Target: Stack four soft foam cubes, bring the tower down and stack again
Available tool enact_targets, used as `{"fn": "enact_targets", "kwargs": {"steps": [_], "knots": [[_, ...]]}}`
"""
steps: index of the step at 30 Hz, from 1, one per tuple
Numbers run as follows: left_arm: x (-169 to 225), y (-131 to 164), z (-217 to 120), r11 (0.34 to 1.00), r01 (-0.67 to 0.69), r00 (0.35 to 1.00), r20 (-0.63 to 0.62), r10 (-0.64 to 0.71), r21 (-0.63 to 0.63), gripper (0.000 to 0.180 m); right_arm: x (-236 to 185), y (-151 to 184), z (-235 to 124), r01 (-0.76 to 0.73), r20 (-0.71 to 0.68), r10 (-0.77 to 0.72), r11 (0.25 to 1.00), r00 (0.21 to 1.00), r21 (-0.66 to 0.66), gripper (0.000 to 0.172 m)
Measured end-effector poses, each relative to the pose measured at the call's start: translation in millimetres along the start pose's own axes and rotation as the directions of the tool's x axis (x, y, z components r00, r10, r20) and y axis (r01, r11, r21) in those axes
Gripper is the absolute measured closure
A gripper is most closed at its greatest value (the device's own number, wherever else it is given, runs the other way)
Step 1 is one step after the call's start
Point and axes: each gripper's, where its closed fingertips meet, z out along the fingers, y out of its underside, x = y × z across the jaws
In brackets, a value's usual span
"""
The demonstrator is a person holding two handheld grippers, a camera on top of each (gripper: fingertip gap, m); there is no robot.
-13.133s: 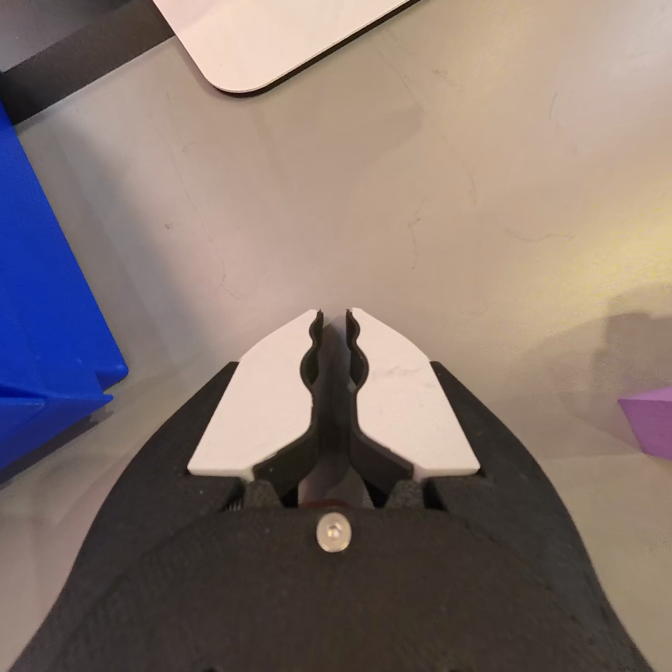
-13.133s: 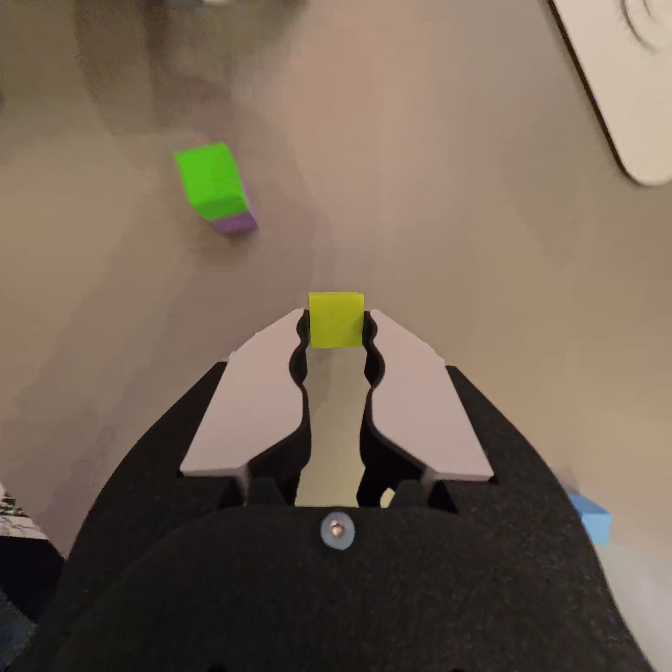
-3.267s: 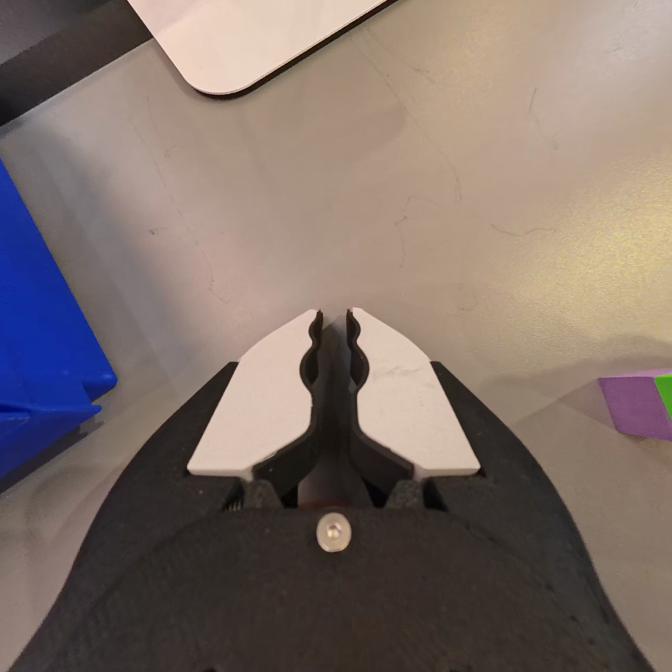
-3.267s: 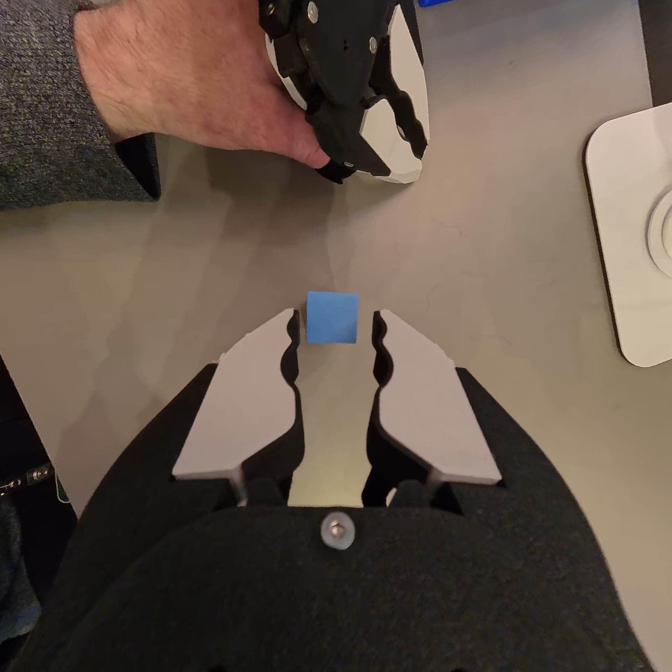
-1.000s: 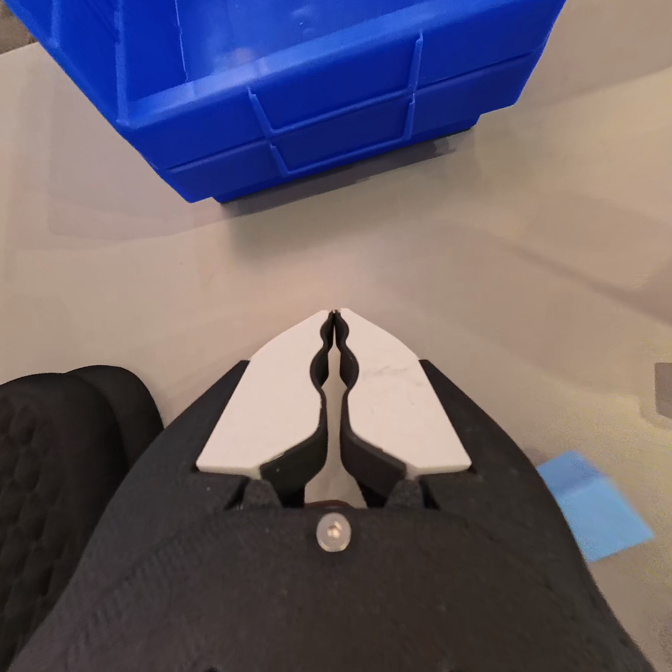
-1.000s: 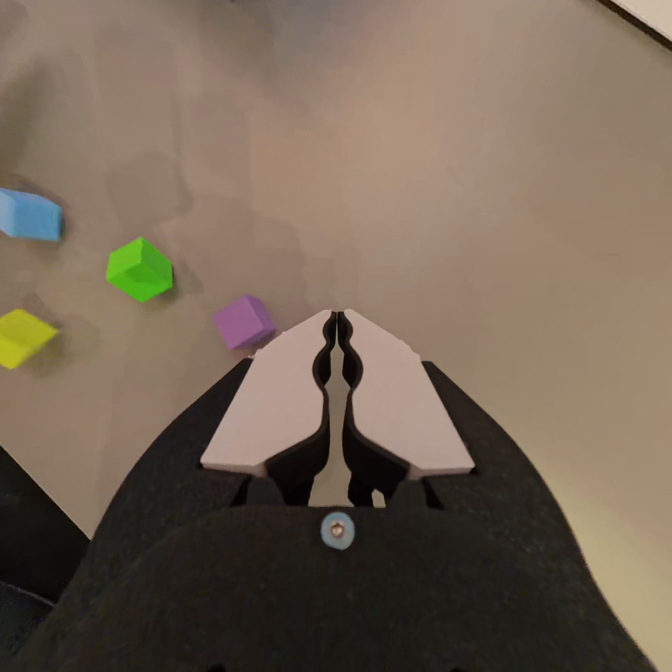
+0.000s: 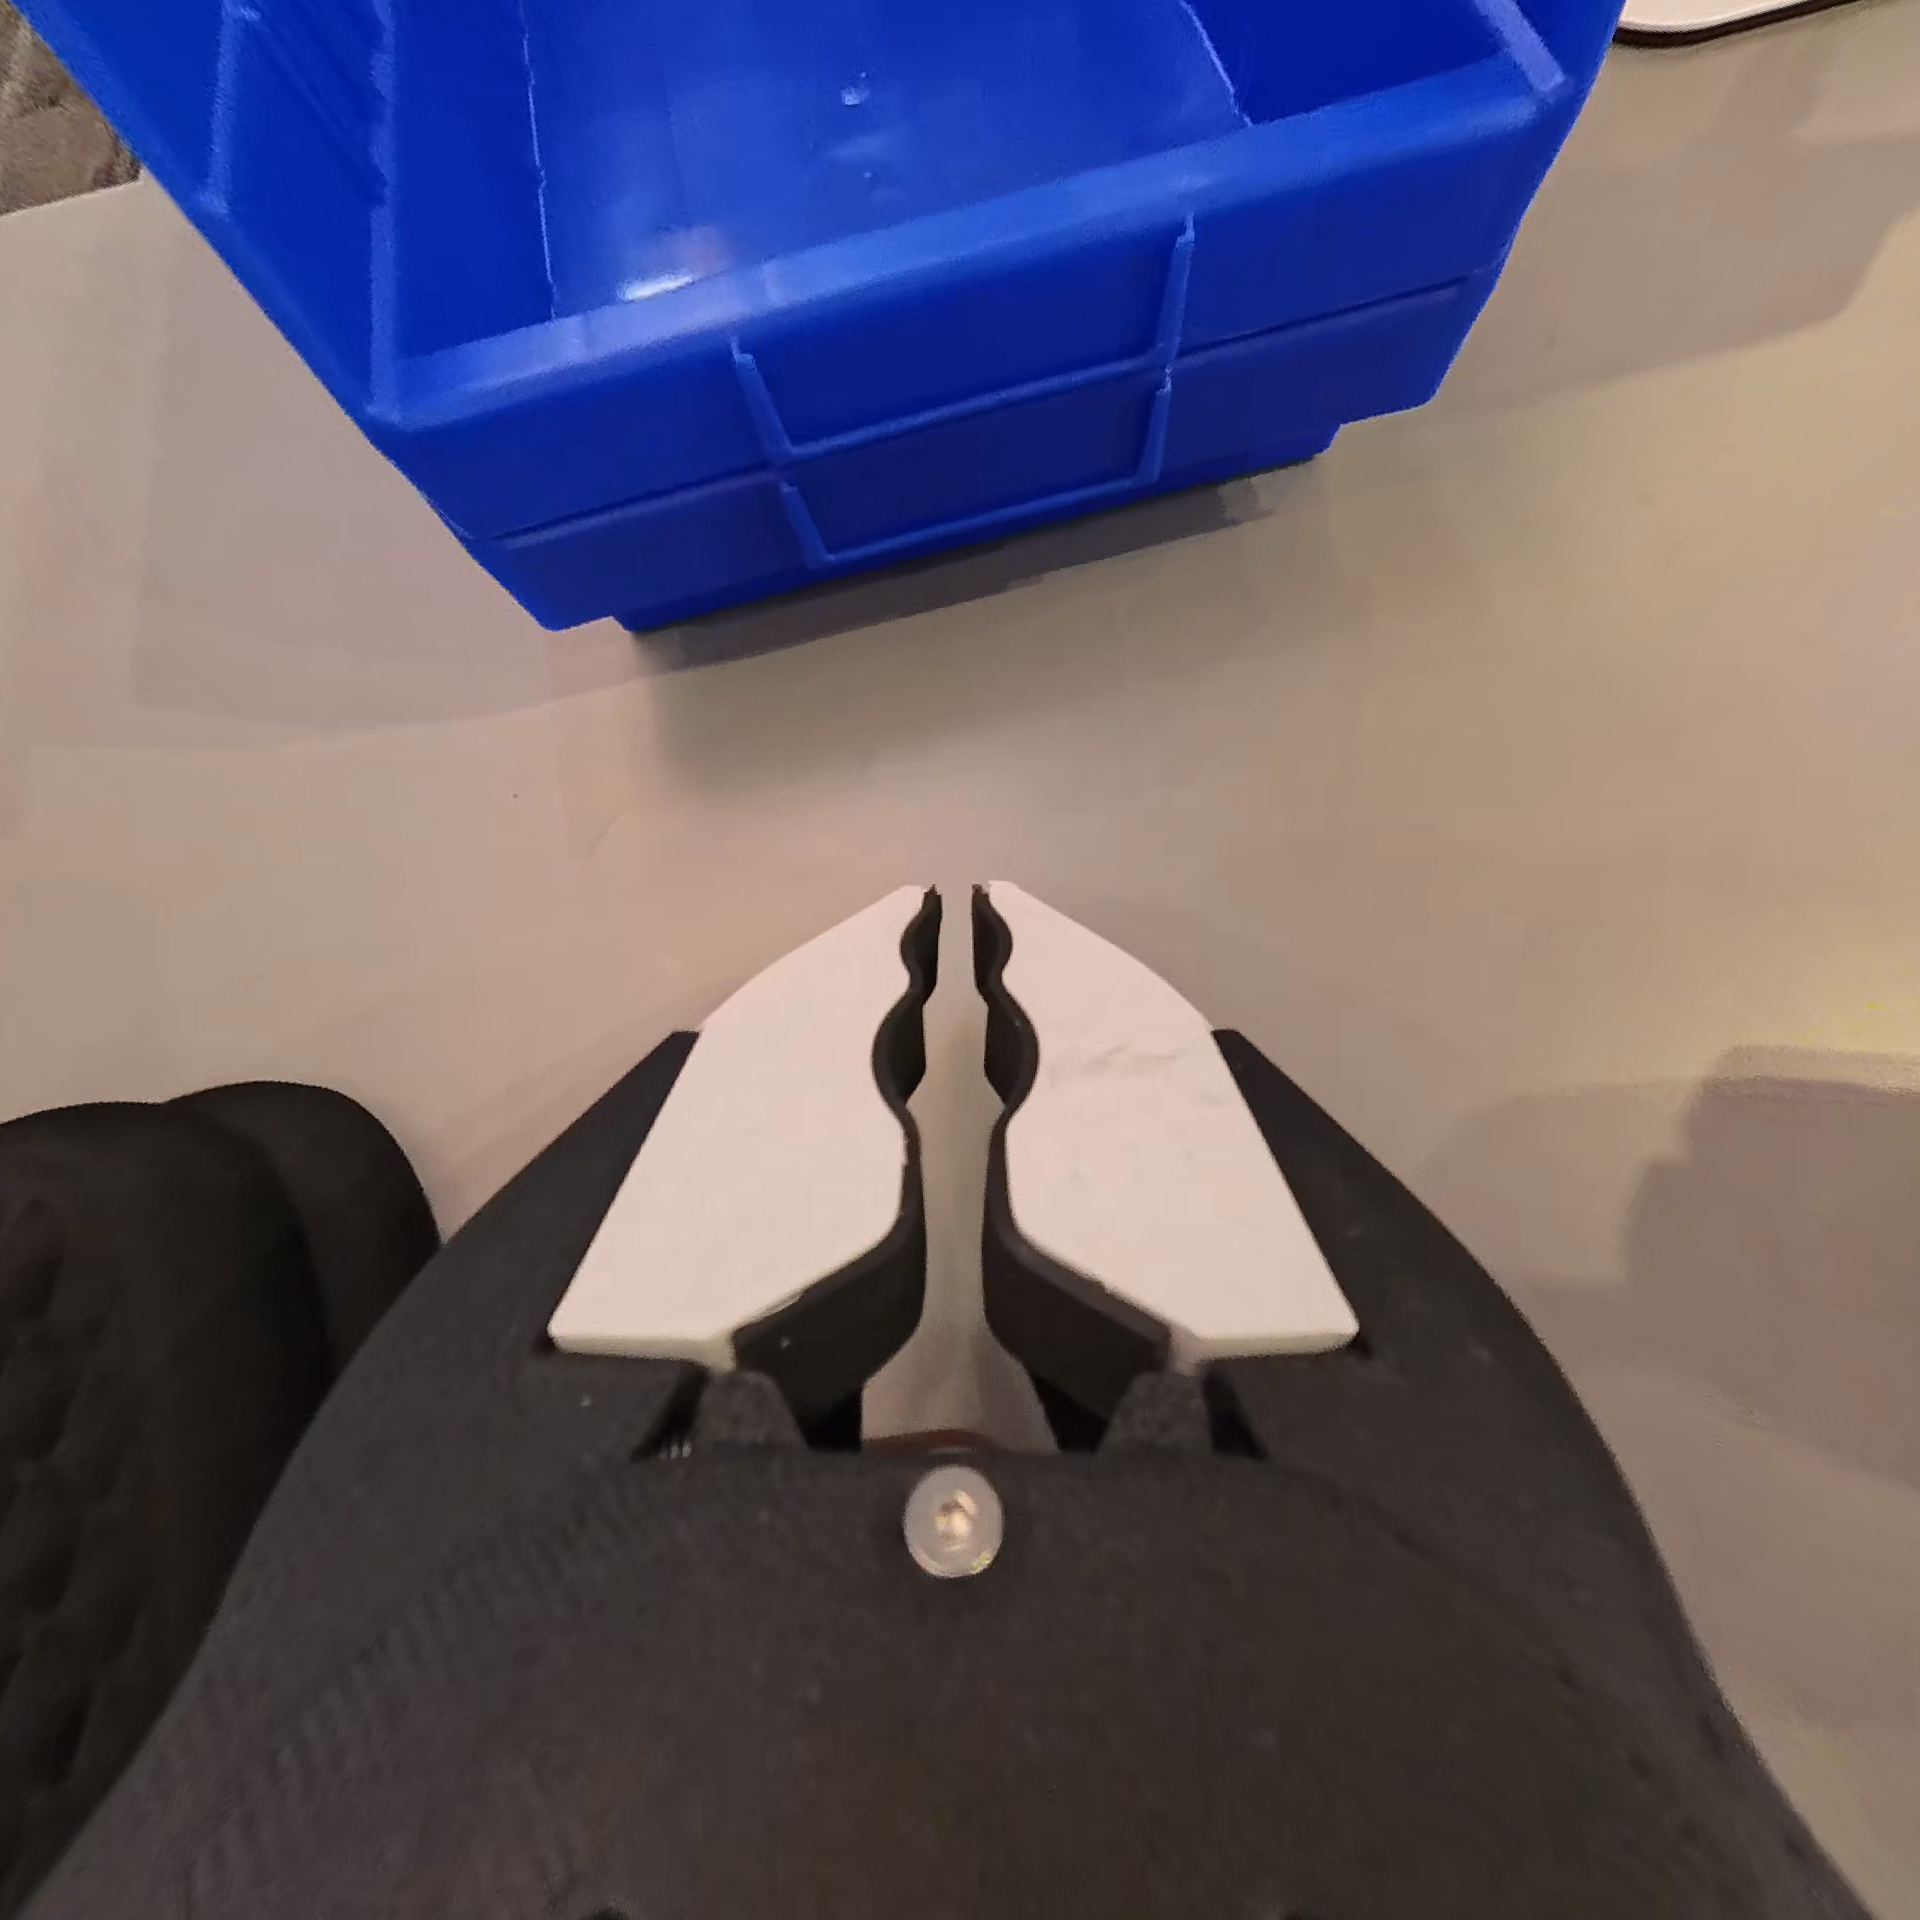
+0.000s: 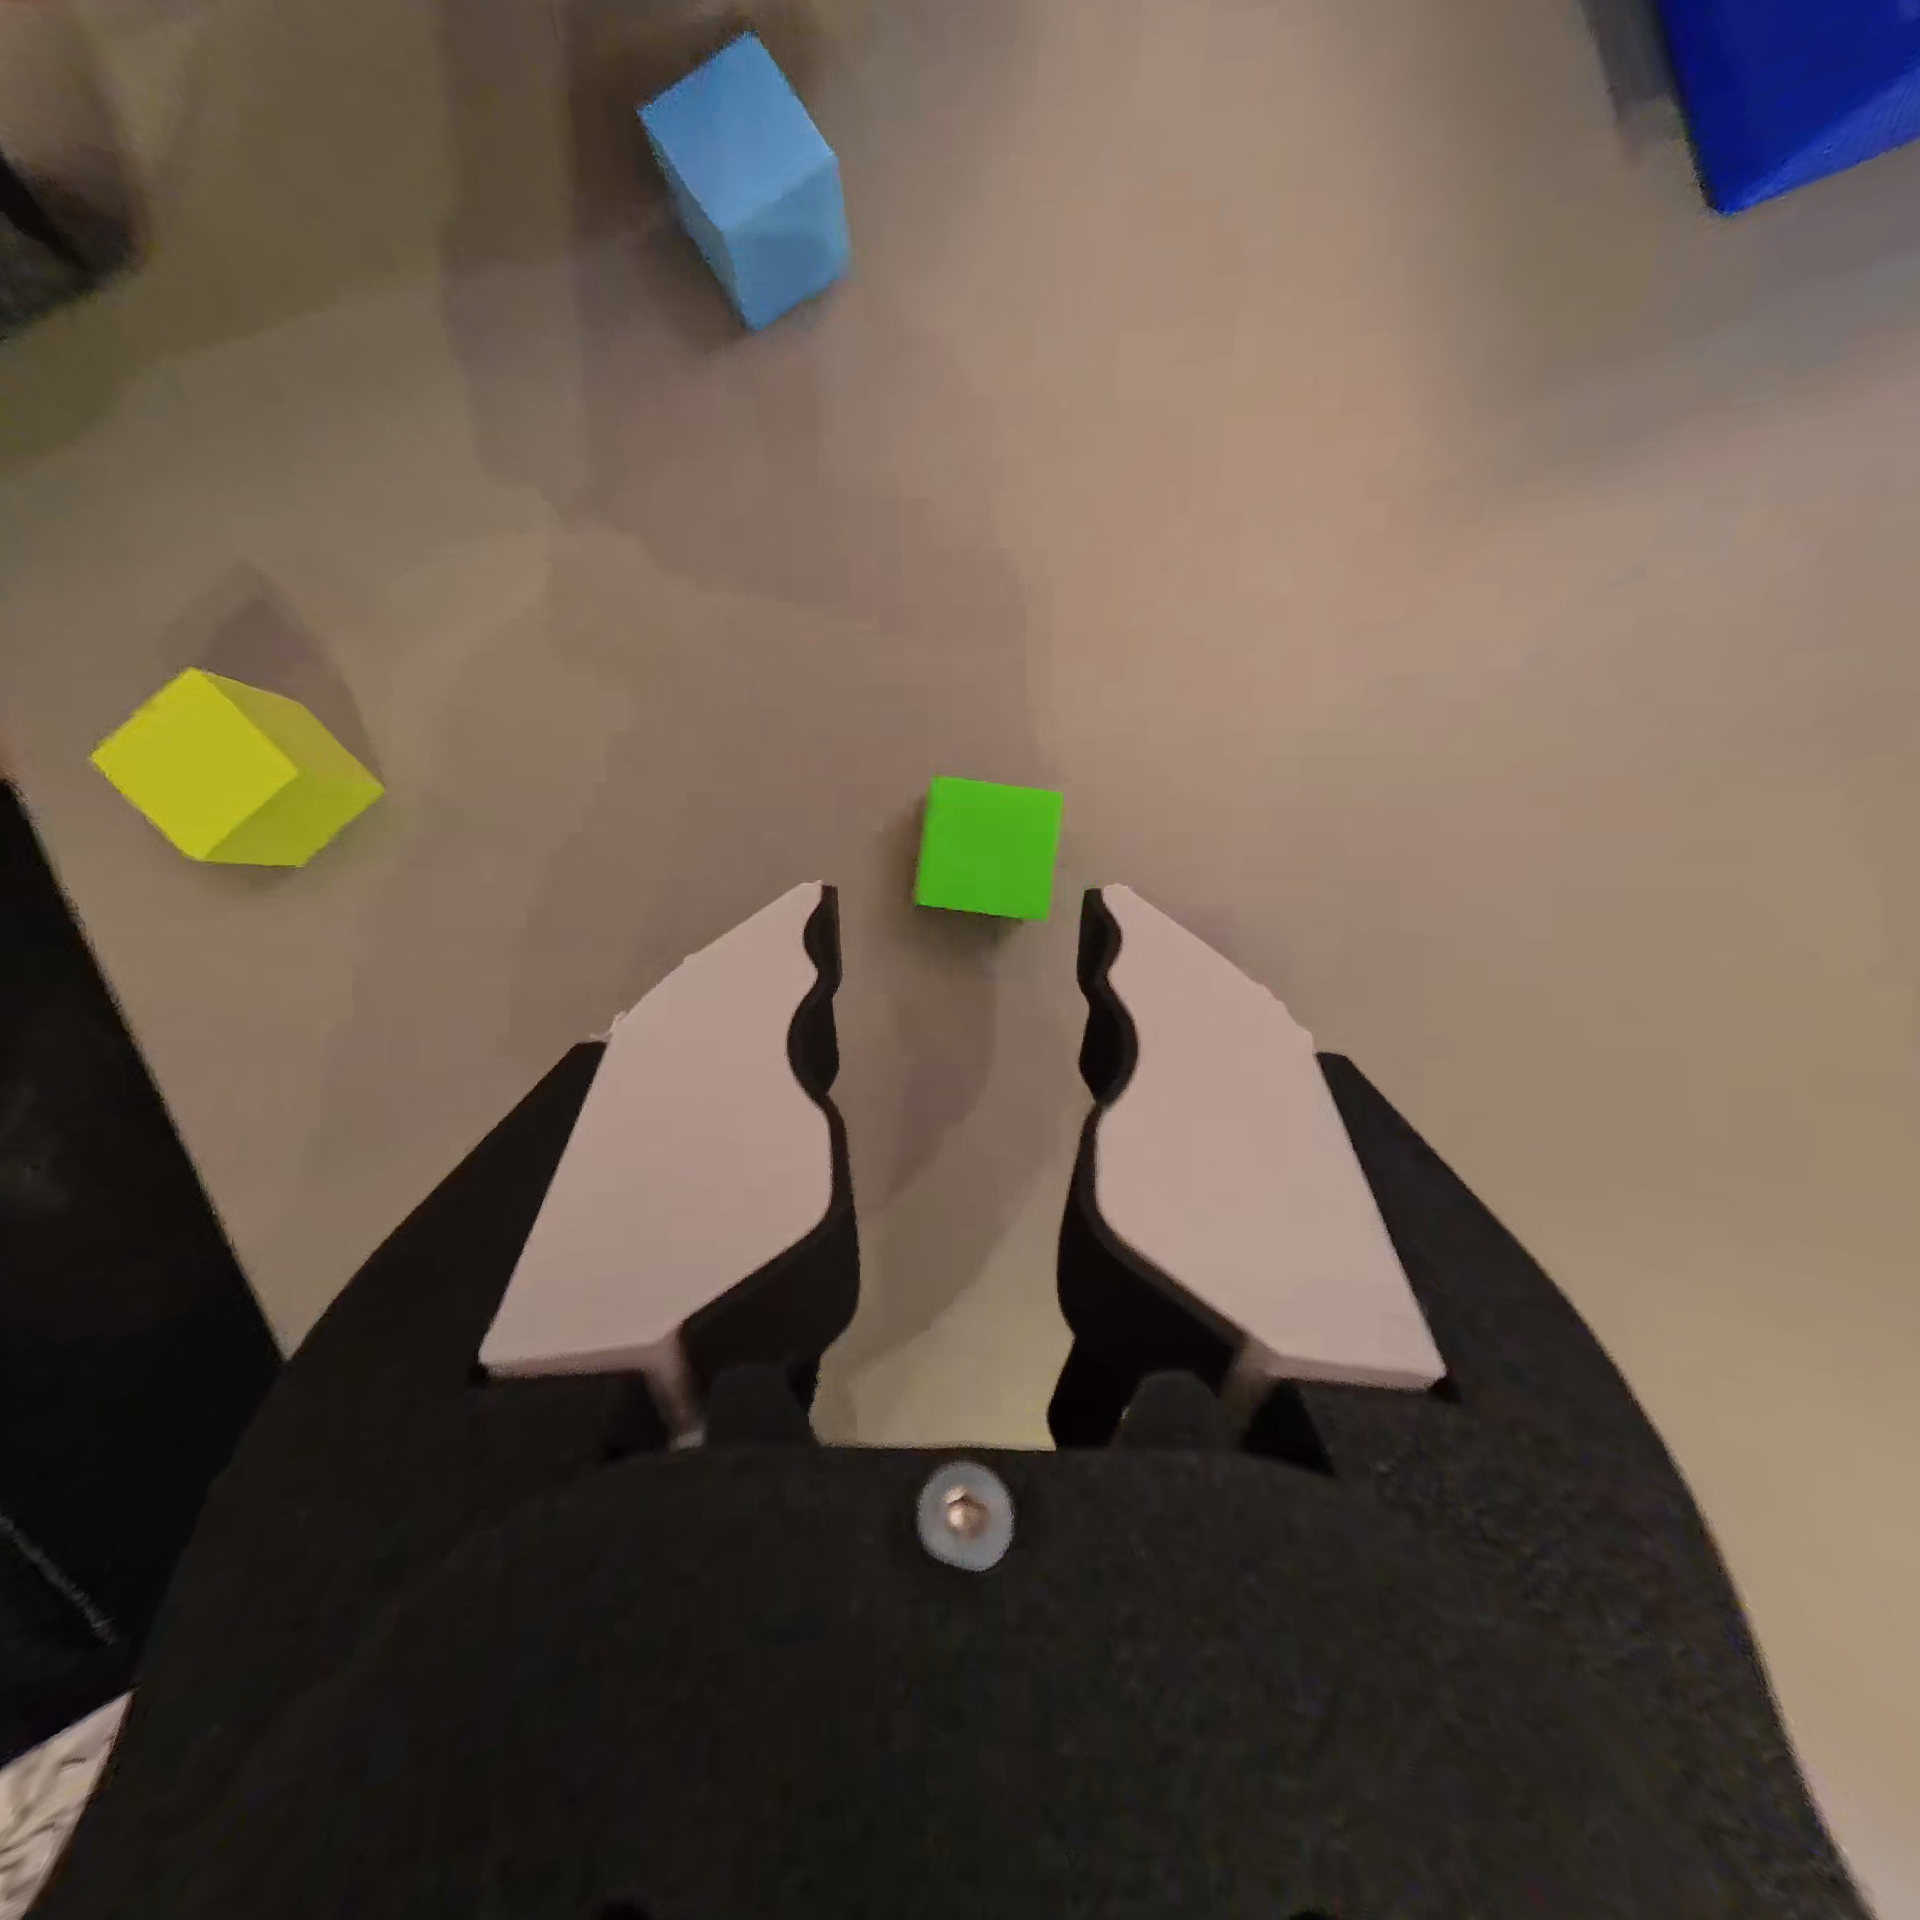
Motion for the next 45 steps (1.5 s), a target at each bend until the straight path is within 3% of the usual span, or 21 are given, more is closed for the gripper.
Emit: {"fn": "enact_targets", "kwargs": {"steps": [6,10,13,15,19,25,29,31,33,36,39,42,45], "knots": [[-0.1,-1.9,1.6,1.000,0.018,1.000,-0.014,-0.017,0.011,0.175,55.7,40.1,-16.3,-0.027,-0.058,0.025,0.999,0.998,-0.032,0.119],[5.6,-4.0,5.0,1.000,0.025,0.999,-0.030,-0.025,0.012,0.174,62.7,55.8,-12.1,-0.030,0.032,0.031,0.999,0.999,-0.045,0.113],[10.5,-4.8,6.6,1.000,0.001,1.000,-0.030,-0.001,0.008,0.174,52.8,51.3,-2.7,-0.002,0.091,0.004,1.000,0.996,-0.019,0.119],[11.5,-4.9,6.6,1.000,-0.014,1.000,-0.024,0.014,0.006,0.174,49.3,49.8,2.3,0.035,0.090,-0.033,0.999,0.995,-0.018,0.144],[6.6,-5.0,1.9,1.000,-0.014,1.000,-0.010,0.014,0.016,0.174,67.3,61.0,-6.3,0.084,0.086,-0.080,0.996,0.993,-0.043,0.144],[1.6,-4.5,3.6,1.000,0.015,1.000,-0.014,-0.015,0.020,0.174,132.7,102.8,-47.1,0.189,0.072,-0.187,0.981,0.980,-0.031,0.144],[6.7,-2.4,9.5,1.000,-0.004,1.000,-0.018,0.004,0.001,0.174,158.2,131.5,-45.2,0.209,0.096,-0.202,0.975,0.975,-0.072,0.144],[8.1,-1.6,10.7,1.000,-0.020,1.000,-0.013,0.020,-0.007,0.173,159.4,142.5,-37.2,0.217,0.120,-0.204,0.970,0.972,-0.109,0.141],[8.6,-2.1,9.9,1.000,-0.022,1.000,-0.012,0.022,-0.006,0.173,159.9,146.3,-34.9,0.227,0.113,-0.213,0.965,0.970,-0.131,0.127],[5.2,-3.2,8.1,1.000,-0.008,1.000,-0.007,0.008,0.004,0.173,154.9,126.4,-48.5,0.196,0.078,-0.191,0.978,0.979,-0.073,0.120],[3.8,-2.8,9.2,1.000,0.002,1.000,-0.010,-0.002,0.006,0.173,121.8,84.9,-56.7,0.182,0.083,-0.181,0.983,0.980,0.005,0.120],[4.8,-1.1,11.1,1.000,-0.011,1.000,-0.010,0.011,-0.005,0.172,73.5,38.1,-47.5,0.162,0.130,-0.172,0.984,0.977,0.080,0.119],[3.7,-1.6,9.4,1.000,-0.022,1.000,-0.004,0.022,-0.004,0.171,35.4,14.2,-23.2,0.152,0.153,-0.158,0.987,0.976,0.053,0.114]]}}
